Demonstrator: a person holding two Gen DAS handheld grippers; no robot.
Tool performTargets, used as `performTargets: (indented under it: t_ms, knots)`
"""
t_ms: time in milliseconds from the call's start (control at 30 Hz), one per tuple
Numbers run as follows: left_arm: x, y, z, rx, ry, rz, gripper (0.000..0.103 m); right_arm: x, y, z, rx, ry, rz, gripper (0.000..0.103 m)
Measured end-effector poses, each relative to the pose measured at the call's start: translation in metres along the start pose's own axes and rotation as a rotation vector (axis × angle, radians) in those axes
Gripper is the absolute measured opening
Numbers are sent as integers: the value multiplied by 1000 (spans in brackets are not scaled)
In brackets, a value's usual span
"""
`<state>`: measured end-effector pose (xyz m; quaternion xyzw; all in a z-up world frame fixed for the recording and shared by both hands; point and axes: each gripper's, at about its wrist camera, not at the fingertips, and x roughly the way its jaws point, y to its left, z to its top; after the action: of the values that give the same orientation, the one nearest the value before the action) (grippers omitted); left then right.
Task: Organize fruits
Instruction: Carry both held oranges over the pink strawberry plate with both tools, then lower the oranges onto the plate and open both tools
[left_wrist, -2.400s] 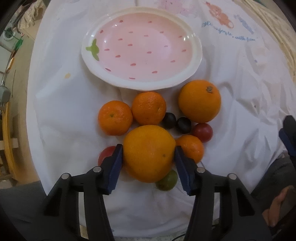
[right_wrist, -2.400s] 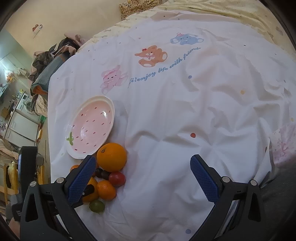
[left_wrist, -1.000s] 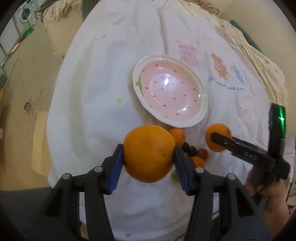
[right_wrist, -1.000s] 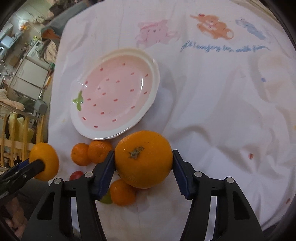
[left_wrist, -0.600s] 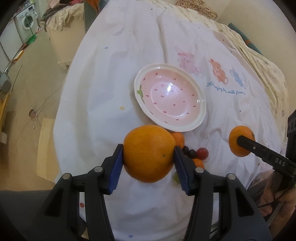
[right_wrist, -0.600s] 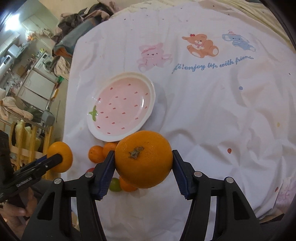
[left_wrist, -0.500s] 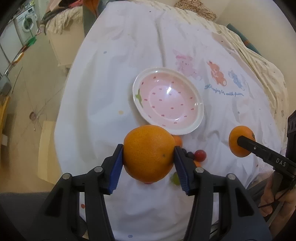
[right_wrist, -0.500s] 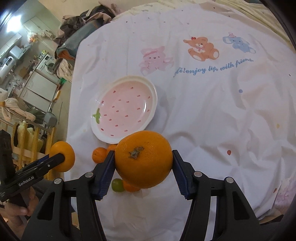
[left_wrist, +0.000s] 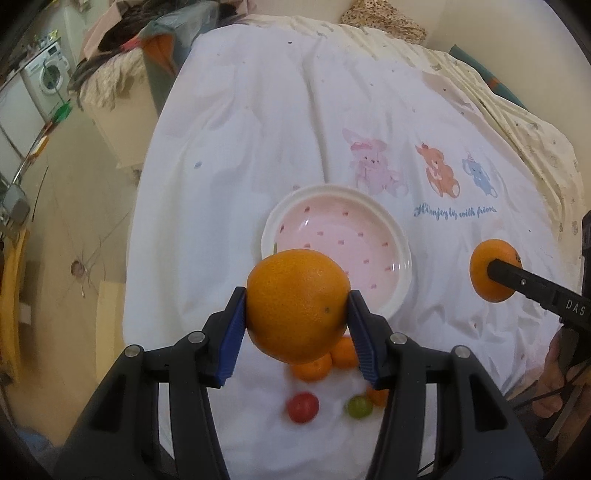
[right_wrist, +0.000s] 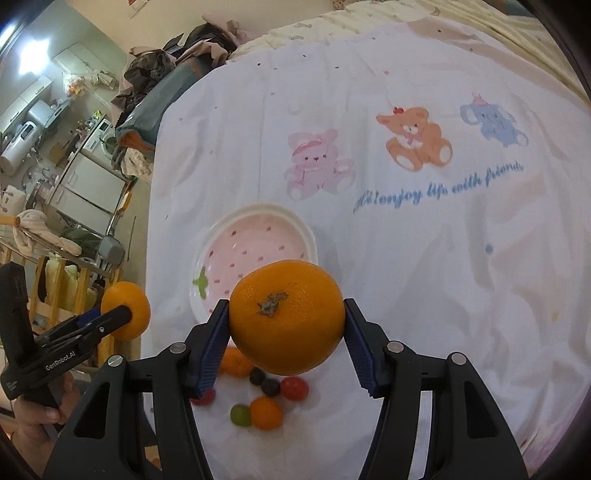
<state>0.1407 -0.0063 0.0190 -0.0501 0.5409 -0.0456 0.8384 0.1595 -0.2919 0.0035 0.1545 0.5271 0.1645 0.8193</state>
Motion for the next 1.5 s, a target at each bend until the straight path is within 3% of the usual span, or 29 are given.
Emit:
performTargets:
  t_ms: [333, 700, 933, 1067, 1500]
  knots:
    - [50, -13, 38, 70, 37, 31, 49, 41, 6, 53, -55, 41, 11, 62]
    - [117, -5, 51, 37, 136, -28, 49, 123, 6, 73, -46, 171, 44, 62]
    - [138, -7, 53, 47, 156, -58, 50, 158, -3, 82, 11, 228, 68, 62]
    - [147, -8, 57, 20, 169, -91, 51, 163, -4, 84, 11, 223, 83, 62]
    - [153, -14, 65, 29, 167, -98, 56, 171, -2, 85, 43, 228, 127, 65]
